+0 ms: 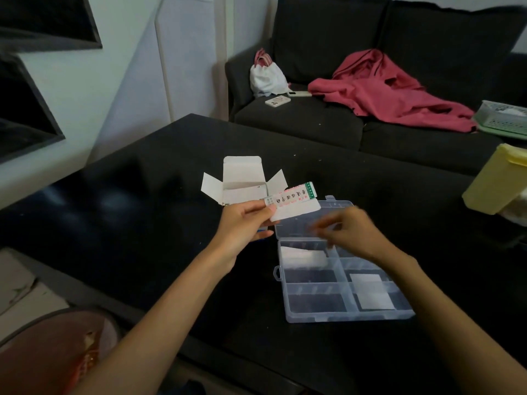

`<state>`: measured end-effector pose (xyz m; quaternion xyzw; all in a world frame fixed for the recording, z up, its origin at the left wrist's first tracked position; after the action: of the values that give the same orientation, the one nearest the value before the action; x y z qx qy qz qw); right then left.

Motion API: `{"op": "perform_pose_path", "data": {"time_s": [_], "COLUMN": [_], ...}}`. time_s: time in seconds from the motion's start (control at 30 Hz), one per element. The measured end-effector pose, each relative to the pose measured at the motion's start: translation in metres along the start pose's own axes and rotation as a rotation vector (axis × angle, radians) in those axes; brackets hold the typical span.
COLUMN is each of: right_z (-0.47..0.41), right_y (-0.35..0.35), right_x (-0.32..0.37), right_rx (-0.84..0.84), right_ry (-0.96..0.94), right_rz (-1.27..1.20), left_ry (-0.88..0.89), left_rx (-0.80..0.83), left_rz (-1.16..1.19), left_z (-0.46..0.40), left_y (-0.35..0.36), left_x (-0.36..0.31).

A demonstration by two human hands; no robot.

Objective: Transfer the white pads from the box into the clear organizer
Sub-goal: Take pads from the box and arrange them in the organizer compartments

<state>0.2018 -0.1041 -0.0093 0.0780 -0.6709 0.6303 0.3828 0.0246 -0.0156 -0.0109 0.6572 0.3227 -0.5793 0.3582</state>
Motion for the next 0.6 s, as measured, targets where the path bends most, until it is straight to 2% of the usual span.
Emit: {"op": "perform_pose_path", "data": {"time_s": [0.07,0.1,0.17,0.37,0.6], "right_z": [0.007,0.009,0.013,0.017,0.016], "right_y": [-0.015,-0.019,-0.022,-0.015,-0.008], "right_x": [-0.004,-0.003,0.000,0.001,-0.009], "right_rx": [-0.085,-0.040,0.084,0.098,0.053], "right_ry": [0.216,0.327,0.479,0.511,0.570], "right_rz": [-0.408,-0.577,-0.722,-0.665,-0.794], "left_ry": [0.010,0.027,0.097,0.275,0.305], "left_rx": [0.025,0.044,0.098,0.225,0.231], "left_rz": [-0.039,-0.073,-0.172,-0.545,-0.548], "left_z": [0.000,-0.001,-0.001,-0.002,-0.006], "left_y": [0.002,0.003,0.008,0.023,0.030], "left_x": [0.001,0.002,0.003,0.015,0.023]}}
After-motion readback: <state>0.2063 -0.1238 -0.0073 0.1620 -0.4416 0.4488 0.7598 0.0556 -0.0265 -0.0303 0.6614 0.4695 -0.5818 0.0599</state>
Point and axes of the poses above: each hand's wrist, its own z-axis away from the middle knuckle, its own y-axis out of the palm, x = y × z, the point moved 3 cm from there along -z, towards the middle knuckle, and after that the axes turned 10 degrees about y, right-handed, at the moved point
